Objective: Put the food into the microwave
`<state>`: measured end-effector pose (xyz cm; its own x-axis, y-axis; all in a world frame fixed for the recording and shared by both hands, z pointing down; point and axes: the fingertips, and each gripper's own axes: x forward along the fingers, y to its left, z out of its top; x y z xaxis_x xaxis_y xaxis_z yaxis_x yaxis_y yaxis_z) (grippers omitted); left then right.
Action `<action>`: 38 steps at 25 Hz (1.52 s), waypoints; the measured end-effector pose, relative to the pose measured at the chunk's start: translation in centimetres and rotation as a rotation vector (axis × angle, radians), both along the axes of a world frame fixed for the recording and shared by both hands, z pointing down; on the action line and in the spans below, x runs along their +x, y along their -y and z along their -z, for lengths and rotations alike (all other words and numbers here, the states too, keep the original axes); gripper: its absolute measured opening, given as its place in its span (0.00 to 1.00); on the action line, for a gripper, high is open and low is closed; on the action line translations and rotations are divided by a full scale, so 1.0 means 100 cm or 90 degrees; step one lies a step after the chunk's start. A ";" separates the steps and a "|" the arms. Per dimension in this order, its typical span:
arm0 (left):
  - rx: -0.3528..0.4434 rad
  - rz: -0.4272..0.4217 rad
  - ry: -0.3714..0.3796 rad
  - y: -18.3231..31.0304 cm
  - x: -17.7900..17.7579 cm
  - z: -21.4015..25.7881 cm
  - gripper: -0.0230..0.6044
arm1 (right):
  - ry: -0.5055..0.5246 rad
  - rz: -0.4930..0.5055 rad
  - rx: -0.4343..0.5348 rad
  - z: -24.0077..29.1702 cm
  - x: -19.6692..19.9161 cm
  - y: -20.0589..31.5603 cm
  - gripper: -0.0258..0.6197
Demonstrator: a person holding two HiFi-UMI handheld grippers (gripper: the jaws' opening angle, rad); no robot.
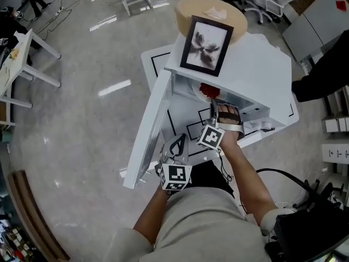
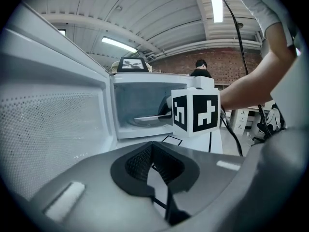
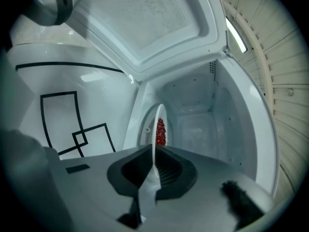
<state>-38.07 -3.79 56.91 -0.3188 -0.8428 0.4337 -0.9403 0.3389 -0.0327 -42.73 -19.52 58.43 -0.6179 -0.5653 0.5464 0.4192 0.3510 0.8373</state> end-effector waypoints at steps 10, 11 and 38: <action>-0.010 0.027 -0.028 0.002 -0.009 -0.012 0.05 | 0.006 -0.003 0.023 -0.007 -0.027 0.029 0.08; -0.012 0.028 -0.029 0.002 -0.010 -0.013 0.05 | 0.007 -0.004 0.022 -0.008 -0.029 0.031 0.08; -0.020 0.022 -0.064 0.016 -0.006 -0.020 0.05 | 0.250 -0.195 -0.541 0.007 -0.050 0.035 0.29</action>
<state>-38.69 -5.38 58.93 -0.3013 -0.8173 0.4912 -0.9271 0.3715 0.0493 -47.78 -23.00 57.71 -0.7351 -0.2455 0.6320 -0.0439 0.9474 0.3169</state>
